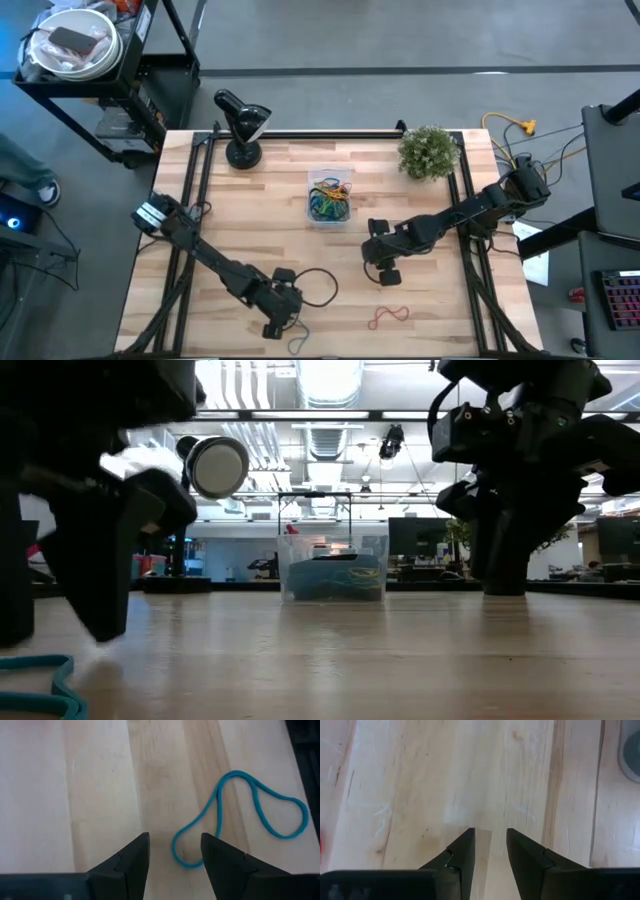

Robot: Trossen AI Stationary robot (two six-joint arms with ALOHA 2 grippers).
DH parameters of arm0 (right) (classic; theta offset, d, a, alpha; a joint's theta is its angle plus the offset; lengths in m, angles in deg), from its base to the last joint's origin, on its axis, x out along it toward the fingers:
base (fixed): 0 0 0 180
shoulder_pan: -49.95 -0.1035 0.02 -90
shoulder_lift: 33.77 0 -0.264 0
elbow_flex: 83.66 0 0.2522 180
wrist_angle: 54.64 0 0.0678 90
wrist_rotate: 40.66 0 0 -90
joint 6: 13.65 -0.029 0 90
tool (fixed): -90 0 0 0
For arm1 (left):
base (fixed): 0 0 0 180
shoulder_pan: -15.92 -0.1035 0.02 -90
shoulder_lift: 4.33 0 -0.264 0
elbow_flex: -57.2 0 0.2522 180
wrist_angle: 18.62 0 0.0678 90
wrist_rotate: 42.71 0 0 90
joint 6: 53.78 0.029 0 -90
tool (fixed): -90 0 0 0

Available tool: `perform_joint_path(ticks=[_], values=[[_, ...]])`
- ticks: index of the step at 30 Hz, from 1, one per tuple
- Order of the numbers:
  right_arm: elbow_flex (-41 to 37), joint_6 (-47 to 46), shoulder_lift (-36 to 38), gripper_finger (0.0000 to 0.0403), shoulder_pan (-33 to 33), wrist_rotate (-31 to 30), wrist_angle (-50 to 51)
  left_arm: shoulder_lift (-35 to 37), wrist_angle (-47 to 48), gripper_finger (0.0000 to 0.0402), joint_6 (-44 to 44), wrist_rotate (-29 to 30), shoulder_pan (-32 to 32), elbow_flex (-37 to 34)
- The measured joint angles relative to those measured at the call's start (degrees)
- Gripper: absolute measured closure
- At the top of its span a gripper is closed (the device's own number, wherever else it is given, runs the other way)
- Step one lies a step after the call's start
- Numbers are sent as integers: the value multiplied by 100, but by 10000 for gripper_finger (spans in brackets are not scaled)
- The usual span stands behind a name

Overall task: Pick and place rubber bands into bin
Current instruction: Put blue rubberband into the transparent bin

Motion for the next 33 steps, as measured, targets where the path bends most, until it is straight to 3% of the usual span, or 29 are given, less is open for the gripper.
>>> perform_joint_path(ticks=[7,18,33], values=[[0,18,0,298,0,1,-36,-87,209,243,-153,9,16,52],[0,15,0,301,0,1,-77,-78,488,302,-149,74,166,63],[0,17,0,308,0,3,-147,-76,605,305,-103,186,304,37]])
